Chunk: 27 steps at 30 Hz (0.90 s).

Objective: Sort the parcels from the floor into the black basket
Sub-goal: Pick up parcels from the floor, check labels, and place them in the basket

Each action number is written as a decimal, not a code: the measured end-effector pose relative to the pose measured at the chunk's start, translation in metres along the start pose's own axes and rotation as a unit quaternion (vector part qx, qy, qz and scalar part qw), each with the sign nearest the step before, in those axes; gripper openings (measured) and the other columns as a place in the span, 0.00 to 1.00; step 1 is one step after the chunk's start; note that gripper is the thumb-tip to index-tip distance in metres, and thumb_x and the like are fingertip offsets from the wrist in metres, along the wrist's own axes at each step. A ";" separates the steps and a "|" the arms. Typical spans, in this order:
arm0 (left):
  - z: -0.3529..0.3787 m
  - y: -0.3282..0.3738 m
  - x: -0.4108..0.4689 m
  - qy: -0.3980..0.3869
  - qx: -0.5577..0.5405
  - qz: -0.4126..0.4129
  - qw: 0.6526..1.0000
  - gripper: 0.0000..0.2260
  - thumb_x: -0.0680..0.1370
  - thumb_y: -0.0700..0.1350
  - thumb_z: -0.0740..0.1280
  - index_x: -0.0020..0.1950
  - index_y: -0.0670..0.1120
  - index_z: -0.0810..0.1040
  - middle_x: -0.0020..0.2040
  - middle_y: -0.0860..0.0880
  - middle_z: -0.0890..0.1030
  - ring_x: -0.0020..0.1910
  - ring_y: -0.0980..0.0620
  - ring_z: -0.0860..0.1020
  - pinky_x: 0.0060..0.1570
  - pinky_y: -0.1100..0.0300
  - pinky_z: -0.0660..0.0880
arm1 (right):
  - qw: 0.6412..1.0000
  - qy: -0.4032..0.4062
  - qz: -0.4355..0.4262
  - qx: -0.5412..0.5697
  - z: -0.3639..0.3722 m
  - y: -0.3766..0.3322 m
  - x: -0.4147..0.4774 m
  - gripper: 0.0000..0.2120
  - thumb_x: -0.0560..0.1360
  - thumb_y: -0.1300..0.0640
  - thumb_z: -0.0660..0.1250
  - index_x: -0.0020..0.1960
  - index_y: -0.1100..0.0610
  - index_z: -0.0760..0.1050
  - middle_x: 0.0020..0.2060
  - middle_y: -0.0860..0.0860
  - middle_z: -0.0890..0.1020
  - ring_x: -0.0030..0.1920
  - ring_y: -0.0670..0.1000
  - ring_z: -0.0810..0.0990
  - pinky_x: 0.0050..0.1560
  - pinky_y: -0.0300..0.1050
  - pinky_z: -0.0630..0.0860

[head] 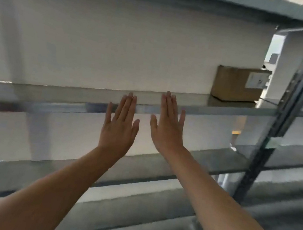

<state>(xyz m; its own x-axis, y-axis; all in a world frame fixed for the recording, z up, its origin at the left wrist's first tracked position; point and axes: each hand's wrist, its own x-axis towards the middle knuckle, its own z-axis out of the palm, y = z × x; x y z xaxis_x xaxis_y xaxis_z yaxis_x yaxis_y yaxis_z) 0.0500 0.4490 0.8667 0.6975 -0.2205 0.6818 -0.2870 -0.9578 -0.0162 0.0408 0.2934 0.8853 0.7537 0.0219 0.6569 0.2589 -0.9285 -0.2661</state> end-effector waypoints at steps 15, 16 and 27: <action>0.088 0.352 -0.065 -0.134 -0.166 0.222 0.951 0.27 0.84 0.51 0.46 0.81 0.43 0.43 0.81 0.47 0.45 0.80 0.50 0.44 0.77 0.43 0.43 | 0.934 0.011 0.325 -0.144 -0.127 0.284 -0.222 0.40 0.74 0.61 0.59 0.80 0.59 0.40 0.80 0.52 0.45 0.80 0.51 0.42 0.77 0.59 0.37; 0.093 0.366 -0.069 -0.143 -0.179 0.233 0.945 0.27 0.84 0.51 0.46 0.81 0.43 0.43 0.81 0.47 0.45 0.80 0.50 0.44 0.77 0.43 0.43 | 0.927 0.009 0.342 -0.152 -0.134 0.294 -0.234 0.40 0.75 0.62 0.58 0.80 0.59 0.40 0.80 0.52 0.44 0.79 0.51 0.41 0.77 0.59 0.37; 0.197 0.493 -0.097 -0.244 -0.263 0.303 0.883 0.27 0.84 0.51 0.47 0.81 0.44 0.44 0.81 0.47 0.46 0.80 0.51 0.44 0.77 0.43 0.42 | 0.828 -0.038 0.521 -0.201 -0.146 0.401 -0.337 0.37 0.78 0.59 0.58 0.81 0.57 0.41 0.80 0.51 0.43 0.79 0.50 0.39 0.77 0.57 0.37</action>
<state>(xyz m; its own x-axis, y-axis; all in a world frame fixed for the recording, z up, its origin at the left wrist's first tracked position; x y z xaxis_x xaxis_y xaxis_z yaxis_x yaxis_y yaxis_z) -0.0303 -0.0382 0.6487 0.4741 -0.8395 0.2655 -0.8803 -0.4469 0.1590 -0.1979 -0.1406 0.6604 0.4805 -0.8607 0.1683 -0.7675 -0.5055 -0.3941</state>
